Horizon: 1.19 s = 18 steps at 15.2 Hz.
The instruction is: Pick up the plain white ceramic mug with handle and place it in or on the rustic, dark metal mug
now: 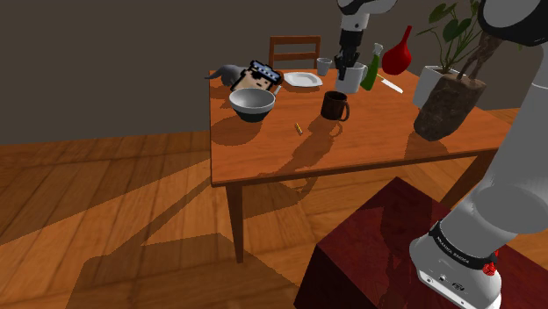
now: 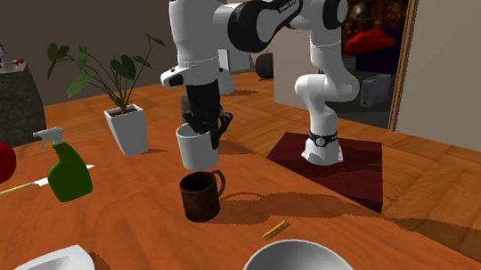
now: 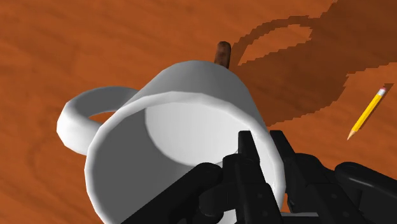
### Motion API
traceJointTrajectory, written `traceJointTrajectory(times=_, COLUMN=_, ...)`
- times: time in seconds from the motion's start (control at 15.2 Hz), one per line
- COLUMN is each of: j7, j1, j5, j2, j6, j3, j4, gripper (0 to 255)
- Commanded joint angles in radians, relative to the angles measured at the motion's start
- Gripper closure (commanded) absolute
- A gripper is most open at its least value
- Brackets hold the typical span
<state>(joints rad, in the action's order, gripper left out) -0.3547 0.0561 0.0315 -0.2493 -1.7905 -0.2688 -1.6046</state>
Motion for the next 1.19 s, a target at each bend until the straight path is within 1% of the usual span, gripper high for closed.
traceJointTrajectory(times=0.0, j7=0.000, j1=0.000, j5=0.001, j2=-0.004, j6=-0.023, j3=0.000, j4=-0.018, gripper=255)
traceJointTrajectory(times=0.33, j7=-0.001, j1=0.000, j5=0.004, j2=-0.014, j6=-0.087, j3=0.002, j4=-0.072, gripper=255)
traceJointTrajectory(times=0.86, j7=-0.001, j1=0.000, j5=0.004, j2=-0.015, j6=-0.089, j3=0.002, j4=-0.074, gripper=255)
traceJointTrajectory(times=0.92, j7=-0.001, j1=-0.001, j5=0.004, j2=-0.014, j6=-0.089, j3=0.002, j4=-0.074, gripper=0)
traceJointTrajectory(times=1.12, j7=-0.001, j1=-0.001, j5=0.004, j2=-0.014, j6=-0.089, j3=0.002, j4=-0.074, gripper=0)
